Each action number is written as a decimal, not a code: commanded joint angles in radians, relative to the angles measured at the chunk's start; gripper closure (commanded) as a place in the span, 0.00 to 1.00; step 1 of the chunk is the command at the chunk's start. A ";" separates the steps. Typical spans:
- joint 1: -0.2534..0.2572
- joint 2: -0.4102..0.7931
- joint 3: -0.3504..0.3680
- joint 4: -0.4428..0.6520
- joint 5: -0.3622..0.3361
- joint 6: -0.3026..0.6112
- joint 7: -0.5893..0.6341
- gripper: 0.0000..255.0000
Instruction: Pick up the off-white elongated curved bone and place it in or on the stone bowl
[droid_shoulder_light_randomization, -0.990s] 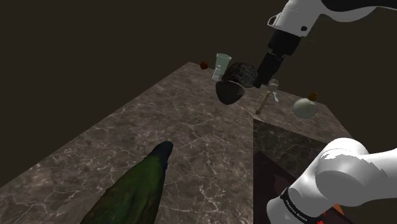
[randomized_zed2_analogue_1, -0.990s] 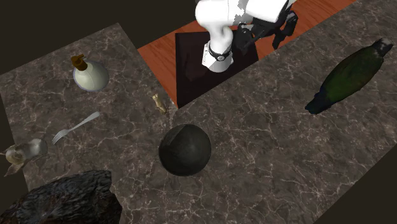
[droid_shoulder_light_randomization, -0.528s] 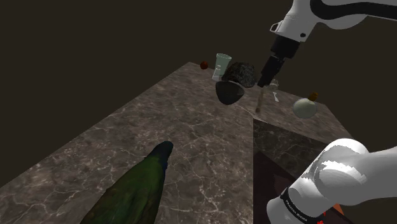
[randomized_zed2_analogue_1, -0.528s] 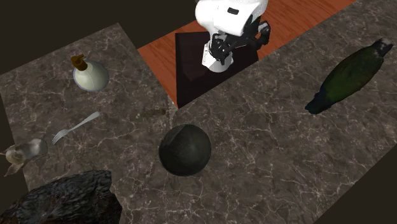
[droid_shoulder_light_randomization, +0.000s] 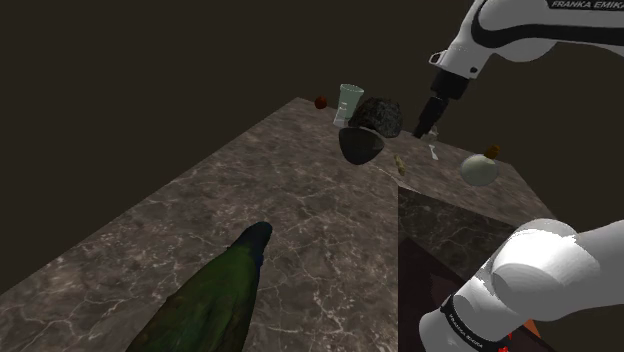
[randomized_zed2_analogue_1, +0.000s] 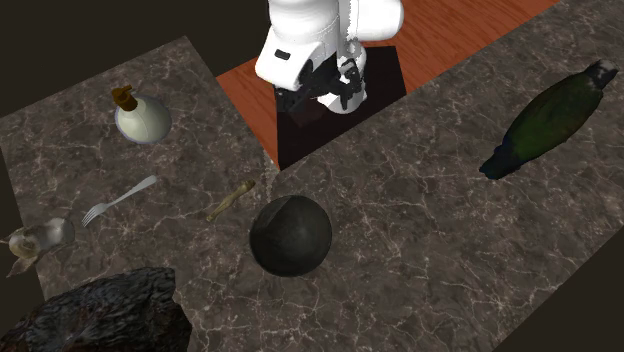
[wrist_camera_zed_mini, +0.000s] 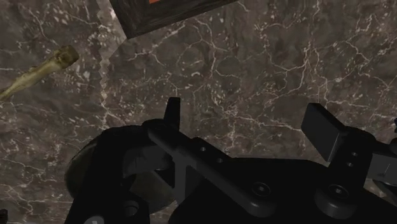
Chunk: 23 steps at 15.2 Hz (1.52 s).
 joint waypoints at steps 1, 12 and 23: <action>-0.009 0.033 -0.045 0.009 -0.014 0.021 -0.053 0.00; -0.015 0.354 -0.302 0.201 0.019 0.110 -0.368 0.00; -0.015 0.404 -0.328 0.133 0.041 0.217 -0.407 0.00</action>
